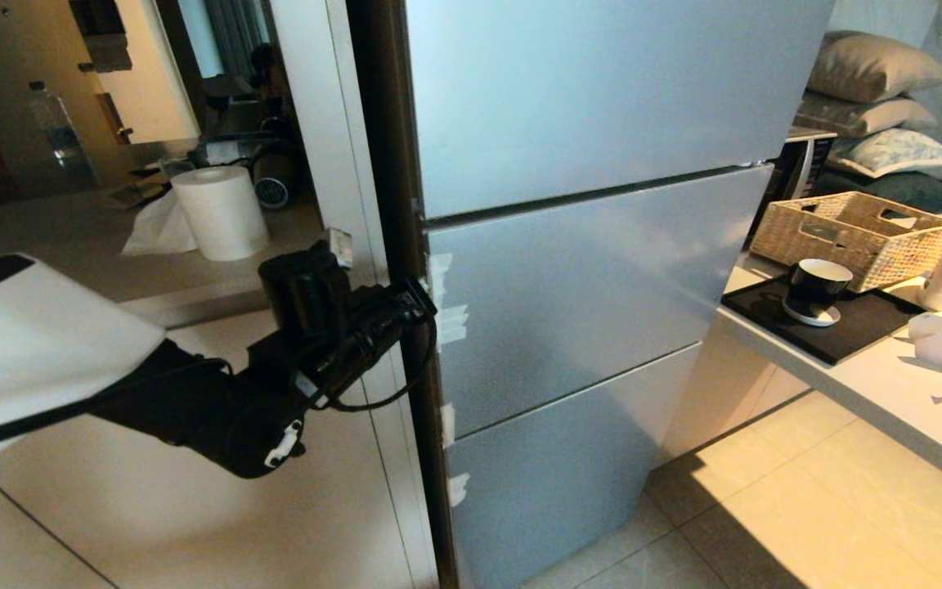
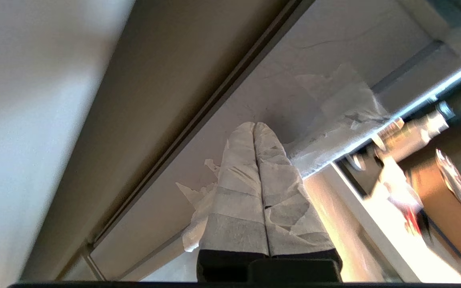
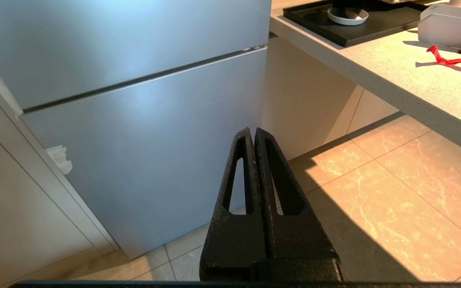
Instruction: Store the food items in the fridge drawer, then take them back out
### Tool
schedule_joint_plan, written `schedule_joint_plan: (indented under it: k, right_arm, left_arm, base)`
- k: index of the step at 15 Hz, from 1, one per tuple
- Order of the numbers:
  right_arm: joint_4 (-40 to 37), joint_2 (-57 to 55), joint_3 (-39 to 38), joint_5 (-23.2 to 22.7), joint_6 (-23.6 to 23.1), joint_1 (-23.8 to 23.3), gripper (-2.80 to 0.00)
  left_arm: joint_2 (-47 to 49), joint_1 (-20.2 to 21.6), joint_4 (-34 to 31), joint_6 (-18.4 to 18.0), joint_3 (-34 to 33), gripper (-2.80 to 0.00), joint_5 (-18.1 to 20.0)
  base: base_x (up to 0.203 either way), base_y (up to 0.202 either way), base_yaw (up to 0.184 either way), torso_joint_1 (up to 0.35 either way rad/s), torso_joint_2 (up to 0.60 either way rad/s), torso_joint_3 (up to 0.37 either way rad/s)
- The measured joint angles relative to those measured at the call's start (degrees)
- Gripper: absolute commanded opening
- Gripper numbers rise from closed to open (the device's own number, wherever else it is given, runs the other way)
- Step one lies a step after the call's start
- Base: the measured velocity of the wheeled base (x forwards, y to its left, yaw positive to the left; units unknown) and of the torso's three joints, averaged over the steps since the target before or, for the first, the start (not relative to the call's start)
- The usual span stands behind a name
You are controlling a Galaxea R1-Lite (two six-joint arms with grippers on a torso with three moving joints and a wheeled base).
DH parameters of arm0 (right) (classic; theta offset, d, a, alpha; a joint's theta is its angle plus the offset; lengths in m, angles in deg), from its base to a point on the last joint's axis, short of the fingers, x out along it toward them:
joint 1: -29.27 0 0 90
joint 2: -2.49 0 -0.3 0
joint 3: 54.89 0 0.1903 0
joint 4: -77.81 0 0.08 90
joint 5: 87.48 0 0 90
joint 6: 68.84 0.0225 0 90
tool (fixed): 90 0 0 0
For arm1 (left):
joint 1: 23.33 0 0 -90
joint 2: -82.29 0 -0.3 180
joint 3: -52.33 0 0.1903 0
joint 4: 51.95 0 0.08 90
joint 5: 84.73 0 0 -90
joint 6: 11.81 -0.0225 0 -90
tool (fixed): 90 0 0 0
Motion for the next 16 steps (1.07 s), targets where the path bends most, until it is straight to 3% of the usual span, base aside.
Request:
schedule_joint_plan:
  k: [11, 16]
  right_arm:
    - [0.0, 0.0, 0.0, 0.0, 0.0, 0.0, -2.8]
    - [0.0, 0.0, 0.0, 0.0, -0.03, 0.0, -2.8]
  left_arm:
    - [-0.35, -0.98, 3.87, 0.08, -4.77, -2.8, 0.42]
    - [-1.3, -5.91, 6.38, 0.16, -8.32, -2.8, -0.08]
  base:
    - [0.0, 0.0, 0.0, 0.0, 0.0, 0.0]
    - [0.0, 0.0, 0.0, 0.0, 0.0, 0.0]
